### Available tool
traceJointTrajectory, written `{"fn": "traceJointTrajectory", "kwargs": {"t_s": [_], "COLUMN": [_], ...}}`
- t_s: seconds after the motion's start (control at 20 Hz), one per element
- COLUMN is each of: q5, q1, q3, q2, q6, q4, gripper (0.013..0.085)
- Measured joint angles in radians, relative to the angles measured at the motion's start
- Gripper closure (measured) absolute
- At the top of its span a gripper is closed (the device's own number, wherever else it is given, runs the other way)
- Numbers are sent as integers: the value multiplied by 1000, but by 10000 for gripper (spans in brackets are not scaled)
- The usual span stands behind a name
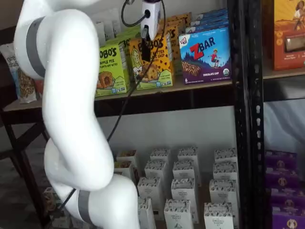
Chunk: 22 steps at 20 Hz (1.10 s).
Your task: Pick up the orange box on the top shelf, the fifth box from the left
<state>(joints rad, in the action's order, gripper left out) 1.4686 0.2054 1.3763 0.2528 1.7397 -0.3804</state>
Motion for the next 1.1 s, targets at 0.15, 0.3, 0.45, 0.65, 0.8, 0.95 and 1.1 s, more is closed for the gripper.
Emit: {"fn": "traceJointTrajectory", "kwargs": {"t_s": [0.15, 0.3, 0.45, 0.65, 0.8, 0.95, 1.1], "q5": [-18, -29, -36, -44, -49, -56, -74], "q1": [-7, -12, -15, -17, -17, -18, -18], "q3": [-14, -23, -28, -35, -39, -44, -55], "q2": [5, 9, 11, 14, 16, 19, 28], "q6": [-3, -6, -7, -8, -8, -8, -7], "q4": [2, 1, 2, -3, -6, -10, -20], "gripper": [130, 130, 130, 210, 290, 330, 370]}}
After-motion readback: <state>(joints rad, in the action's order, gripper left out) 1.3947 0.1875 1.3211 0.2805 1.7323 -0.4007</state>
